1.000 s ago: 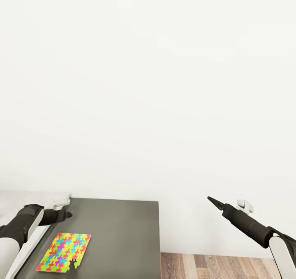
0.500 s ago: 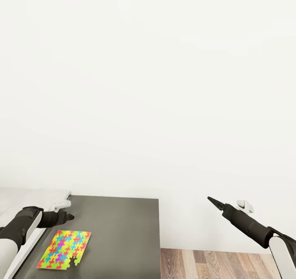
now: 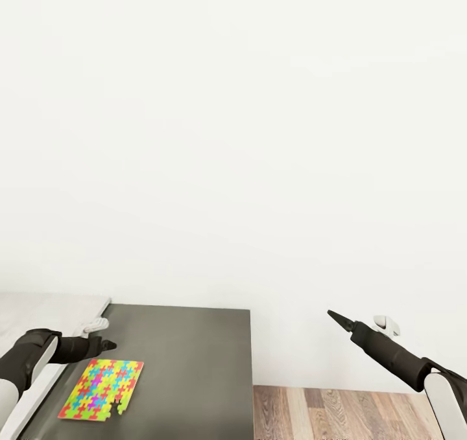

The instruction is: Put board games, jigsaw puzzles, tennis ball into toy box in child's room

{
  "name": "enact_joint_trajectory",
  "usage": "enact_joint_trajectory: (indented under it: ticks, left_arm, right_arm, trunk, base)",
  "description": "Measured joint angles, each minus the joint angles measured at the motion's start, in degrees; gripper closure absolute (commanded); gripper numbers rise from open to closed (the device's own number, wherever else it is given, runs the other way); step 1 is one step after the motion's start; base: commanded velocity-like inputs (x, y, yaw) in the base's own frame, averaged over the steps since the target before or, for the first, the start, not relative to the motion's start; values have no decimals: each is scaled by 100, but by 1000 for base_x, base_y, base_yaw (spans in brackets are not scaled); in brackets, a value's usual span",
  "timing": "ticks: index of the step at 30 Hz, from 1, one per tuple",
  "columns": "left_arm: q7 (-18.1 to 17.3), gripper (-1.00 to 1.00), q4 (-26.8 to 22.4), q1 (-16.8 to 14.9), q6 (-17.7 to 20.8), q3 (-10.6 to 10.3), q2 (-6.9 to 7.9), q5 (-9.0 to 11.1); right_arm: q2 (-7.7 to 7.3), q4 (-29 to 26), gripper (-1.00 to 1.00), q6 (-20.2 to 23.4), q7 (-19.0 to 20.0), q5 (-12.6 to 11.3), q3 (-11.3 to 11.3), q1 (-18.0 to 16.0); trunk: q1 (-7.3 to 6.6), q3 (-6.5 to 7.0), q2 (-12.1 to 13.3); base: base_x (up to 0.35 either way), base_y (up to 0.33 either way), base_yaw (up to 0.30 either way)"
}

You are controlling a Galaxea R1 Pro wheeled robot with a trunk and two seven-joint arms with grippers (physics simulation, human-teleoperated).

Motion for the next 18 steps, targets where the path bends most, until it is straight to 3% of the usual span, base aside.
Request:
enact_joint_trajectory:
  ticks: [9, 18]
  left_arm:
    - [-96, -100, 1, 11, 1, 8, 44, 3]
    - [-346, -100, 0, 25, -7, 5, 247, 4]
  right_arm:
    - [0, 4, -100, -9, -2, 0, 5, 0]
    - [0, 8, -100, -11, -2, 0, 7, 0]
  trunk:
    - [0, -85, 0]
    - [0, -170, 0]
  base:
    - [0, 0, 0]
    - [0, 0, 0]
